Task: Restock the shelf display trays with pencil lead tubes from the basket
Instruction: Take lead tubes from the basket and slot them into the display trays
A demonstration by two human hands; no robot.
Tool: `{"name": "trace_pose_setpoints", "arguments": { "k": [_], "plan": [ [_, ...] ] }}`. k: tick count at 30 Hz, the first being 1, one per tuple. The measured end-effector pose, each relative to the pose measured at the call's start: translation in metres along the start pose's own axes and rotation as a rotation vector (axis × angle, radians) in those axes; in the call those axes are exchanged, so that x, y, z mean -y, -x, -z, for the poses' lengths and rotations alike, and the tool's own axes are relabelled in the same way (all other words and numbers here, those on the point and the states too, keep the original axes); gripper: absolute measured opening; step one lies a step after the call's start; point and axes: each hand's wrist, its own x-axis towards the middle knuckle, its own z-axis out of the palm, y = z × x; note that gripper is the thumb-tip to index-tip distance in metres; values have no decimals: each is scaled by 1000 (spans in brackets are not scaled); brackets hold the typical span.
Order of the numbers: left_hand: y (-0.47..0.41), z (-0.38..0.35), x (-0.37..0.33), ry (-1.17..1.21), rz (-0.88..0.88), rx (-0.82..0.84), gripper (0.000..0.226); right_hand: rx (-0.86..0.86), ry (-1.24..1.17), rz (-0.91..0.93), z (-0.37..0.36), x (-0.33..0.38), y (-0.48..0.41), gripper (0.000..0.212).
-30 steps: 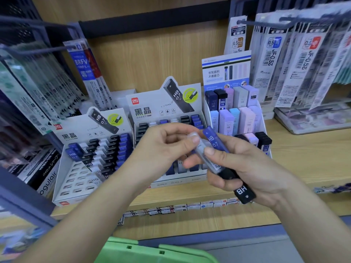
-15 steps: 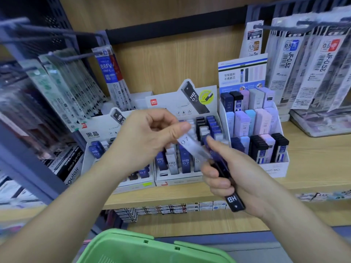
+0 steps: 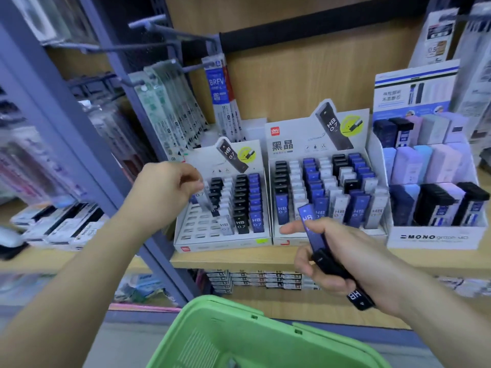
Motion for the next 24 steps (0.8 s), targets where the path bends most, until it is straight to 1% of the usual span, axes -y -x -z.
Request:
{"name": "trace_pose_setpoints", "arguments": {
  "k": [4,8,11,15,18,21,24],
  "plan": [
    [6,-16,13,26,21,46,13,-14,47,-6,-11,-6,-5,23],
    [12,-32,25,2,-40,88,16,-6,34,-20,-15,-11,-9,24],
    [18,-37,33,14,-59,52,20,4,41,-24,-16,-13,-13,26],
    [23,-42,39,-8,-129,-48,17,-3,27,-25,-18,-17,-17,32],
    [20,-47,41,-81,-77,-129,14,-22,44,4,-23,-17,-18,28],
    [10,-56,41,-167,-9,-151,21,-9,18,16,-28,-16,-19,27],
    [-7,-62,41,-221,56,-147,19,17,4,-3,-29,-19,-20,28]
  ]
}}
